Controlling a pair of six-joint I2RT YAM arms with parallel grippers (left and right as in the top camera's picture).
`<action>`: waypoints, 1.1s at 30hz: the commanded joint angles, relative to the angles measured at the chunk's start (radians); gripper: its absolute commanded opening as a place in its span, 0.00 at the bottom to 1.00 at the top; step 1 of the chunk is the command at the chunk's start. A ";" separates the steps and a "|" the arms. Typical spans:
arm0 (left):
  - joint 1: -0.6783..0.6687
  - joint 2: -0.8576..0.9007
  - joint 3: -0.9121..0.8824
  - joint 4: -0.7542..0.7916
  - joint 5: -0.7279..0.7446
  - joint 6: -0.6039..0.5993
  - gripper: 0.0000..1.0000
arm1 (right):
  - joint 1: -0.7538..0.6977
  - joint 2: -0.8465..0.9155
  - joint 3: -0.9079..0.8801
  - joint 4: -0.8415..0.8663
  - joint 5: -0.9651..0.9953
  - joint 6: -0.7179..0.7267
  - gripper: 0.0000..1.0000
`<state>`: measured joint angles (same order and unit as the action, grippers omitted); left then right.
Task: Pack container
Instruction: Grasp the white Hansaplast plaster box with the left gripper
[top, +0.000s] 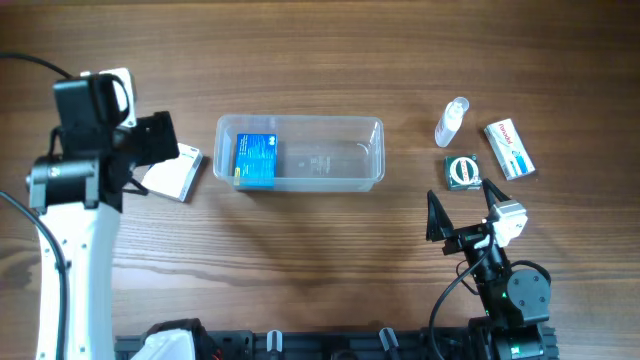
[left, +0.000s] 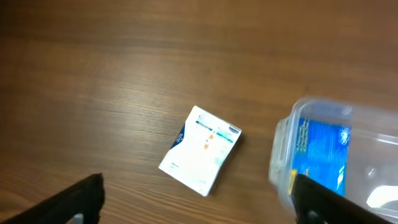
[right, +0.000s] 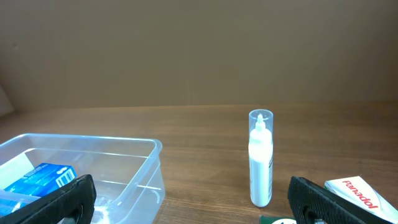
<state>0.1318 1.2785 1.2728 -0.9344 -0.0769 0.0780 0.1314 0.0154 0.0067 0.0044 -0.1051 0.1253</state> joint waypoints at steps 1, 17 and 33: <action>0.034 0.090 -0.010 0.010 0.143 0.251 1.00 | -0.006 -0.004 -0.002 0.004 -0.016 -0.018 1.00; 0.034 0.503 -0.010 0.048 0.171 0.522 1.00 | -0.006 -0.004 -0.002 0.004 -0.016 -0.018 1.00; 0.090 0.538 -0.010 0.103 0.184 0.574 1.00 | -0.006 -0.004 -0.002 0.004 -0.016 -0.018 1.00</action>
<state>0.2199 1.8030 1.2671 -0.8440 0.0807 0.6266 0.1314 0.0158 0.0067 0.0044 -0.1047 0.1253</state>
